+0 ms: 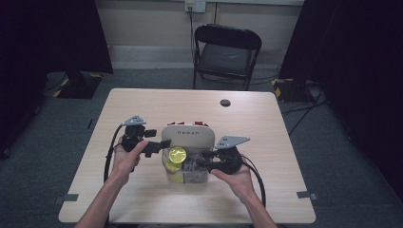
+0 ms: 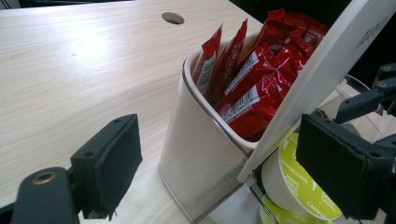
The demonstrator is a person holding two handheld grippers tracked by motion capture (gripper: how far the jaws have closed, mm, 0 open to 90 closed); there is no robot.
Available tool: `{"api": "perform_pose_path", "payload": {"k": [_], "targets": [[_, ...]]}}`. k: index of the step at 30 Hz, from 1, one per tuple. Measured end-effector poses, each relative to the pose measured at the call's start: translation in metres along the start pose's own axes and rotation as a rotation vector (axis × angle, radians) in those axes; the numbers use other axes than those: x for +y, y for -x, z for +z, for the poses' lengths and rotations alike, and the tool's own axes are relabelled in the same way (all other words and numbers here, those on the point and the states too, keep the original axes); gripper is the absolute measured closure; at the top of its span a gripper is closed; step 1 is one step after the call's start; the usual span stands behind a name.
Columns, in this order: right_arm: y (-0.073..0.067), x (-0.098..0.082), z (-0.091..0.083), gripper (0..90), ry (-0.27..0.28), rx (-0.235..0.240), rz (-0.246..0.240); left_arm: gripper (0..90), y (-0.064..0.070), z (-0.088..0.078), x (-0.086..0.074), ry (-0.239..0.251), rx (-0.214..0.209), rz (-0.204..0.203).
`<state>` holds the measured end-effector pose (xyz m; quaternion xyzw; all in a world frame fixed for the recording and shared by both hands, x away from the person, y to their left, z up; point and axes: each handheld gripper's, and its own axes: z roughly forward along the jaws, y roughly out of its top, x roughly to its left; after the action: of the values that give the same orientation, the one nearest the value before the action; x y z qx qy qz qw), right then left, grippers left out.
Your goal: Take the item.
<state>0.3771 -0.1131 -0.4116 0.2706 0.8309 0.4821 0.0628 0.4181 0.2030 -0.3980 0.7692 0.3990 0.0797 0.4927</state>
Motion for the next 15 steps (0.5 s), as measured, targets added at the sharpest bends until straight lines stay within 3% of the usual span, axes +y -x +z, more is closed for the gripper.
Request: {"api": "perform_pose_path", "payload": {"k": [6, 11, 15], "targets": [[-0.0027, -0.0007, 0.0044, 68.1, -0.013, 0.019, -0.013, 14.1, 0.0005, 0.0002, -0.0004, -0.003, 0.005, 0.003], [-0.0029, -0.0011, -0.0005, 83.5, 0.006, 0.041, -0.006, 14.4, 0.0008, 0.0014, -0.0014, -0.015, 0.009, 0.009], [-0.0038, -0.0016, 0.0010, 84.9, -0.001, 0.050, -0.004, 15.0, 0.0016, 0.0012, -0.0015, -0.007, 0.006, 0.002]]}}
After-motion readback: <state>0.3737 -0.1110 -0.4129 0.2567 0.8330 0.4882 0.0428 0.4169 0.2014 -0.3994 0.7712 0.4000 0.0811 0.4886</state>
